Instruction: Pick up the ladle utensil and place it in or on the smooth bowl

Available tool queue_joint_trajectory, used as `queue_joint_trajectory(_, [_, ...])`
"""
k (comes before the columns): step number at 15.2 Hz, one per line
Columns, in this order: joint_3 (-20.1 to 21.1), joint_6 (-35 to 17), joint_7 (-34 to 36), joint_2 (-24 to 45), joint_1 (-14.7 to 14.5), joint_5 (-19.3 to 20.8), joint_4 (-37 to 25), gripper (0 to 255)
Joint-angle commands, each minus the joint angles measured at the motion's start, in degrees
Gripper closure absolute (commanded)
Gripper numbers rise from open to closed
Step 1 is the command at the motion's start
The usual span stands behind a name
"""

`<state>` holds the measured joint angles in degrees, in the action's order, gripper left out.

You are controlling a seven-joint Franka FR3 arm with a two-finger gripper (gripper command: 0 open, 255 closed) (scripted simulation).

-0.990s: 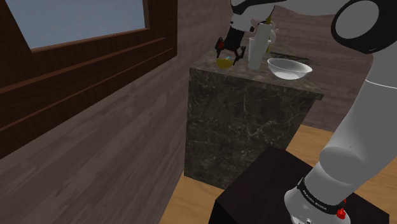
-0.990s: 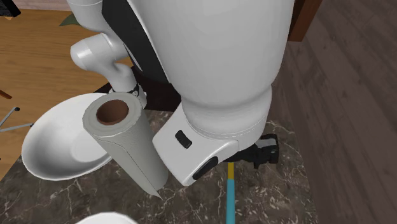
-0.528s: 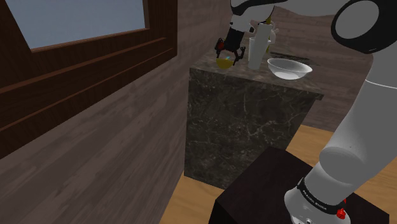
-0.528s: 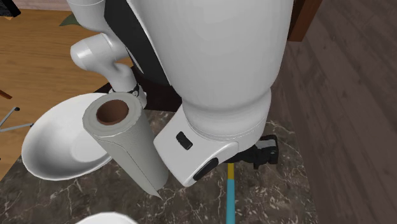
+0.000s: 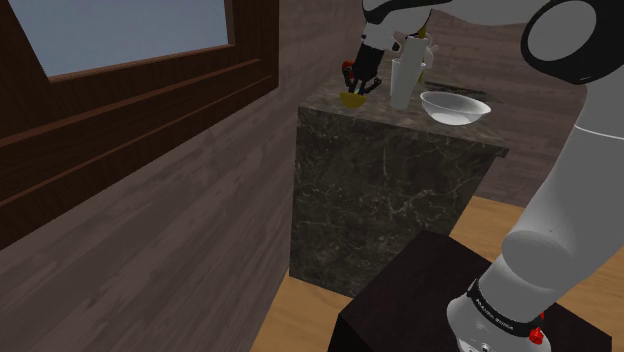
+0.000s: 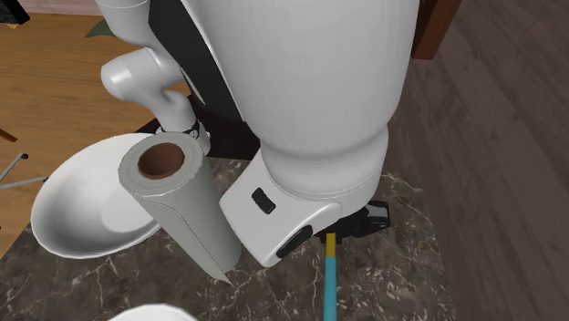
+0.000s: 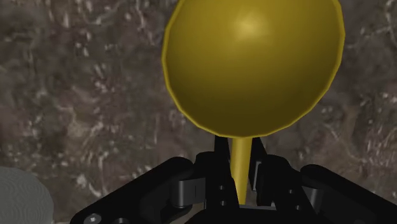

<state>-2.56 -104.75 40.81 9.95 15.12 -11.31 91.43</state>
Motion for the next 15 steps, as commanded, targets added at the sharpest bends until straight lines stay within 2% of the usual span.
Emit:
queue_joint_trajectory(1, [0.0,0.0,0.0,0.0,0.0,0.0,0.0,255])
queue_joint_trajectory(15, [-0.1,10.5,1.7,1.6,0.3,0.2,-12.1,255])
